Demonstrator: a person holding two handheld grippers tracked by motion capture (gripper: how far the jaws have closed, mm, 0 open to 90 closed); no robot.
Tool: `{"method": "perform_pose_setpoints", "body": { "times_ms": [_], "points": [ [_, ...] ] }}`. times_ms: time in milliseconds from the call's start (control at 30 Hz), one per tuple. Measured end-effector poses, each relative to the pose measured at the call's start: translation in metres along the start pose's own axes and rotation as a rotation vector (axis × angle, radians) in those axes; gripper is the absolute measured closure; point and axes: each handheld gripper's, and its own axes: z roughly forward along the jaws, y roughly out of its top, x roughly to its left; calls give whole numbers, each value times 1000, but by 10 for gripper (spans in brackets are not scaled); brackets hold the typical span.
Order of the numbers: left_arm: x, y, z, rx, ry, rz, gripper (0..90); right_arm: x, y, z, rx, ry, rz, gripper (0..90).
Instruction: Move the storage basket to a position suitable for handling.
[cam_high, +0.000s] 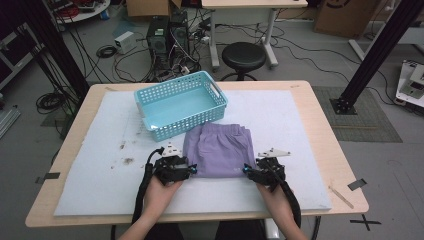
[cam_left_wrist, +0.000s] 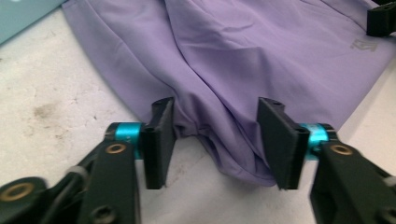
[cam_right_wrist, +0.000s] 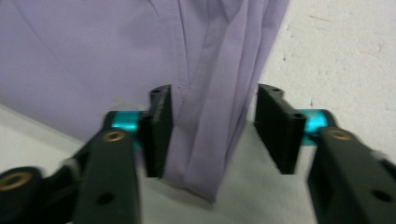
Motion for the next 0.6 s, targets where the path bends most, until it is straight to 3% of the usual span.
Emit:
{"method": "perform_pose_setpoints", "body": {
  "times_ms": [33,100,133,267,600],
  "points": [
    [-1,0,0,-1,-4,-1,544,1,0,0,0,9,-1,619],
    [-4,0,0,2,-16,11,641,4,0,-1,4,35,-8,755],
    [-8,-1,0,7,-25,32,684,5,0,-1,1,45,-16,777],
    [-9,-2,-1,7,-61,42,842,6,0,-1,0,50,-18,841],
    [-15,-15,-17,9,-92,64,873,6,-4,-8,10,101,1,863]
  ]
}}
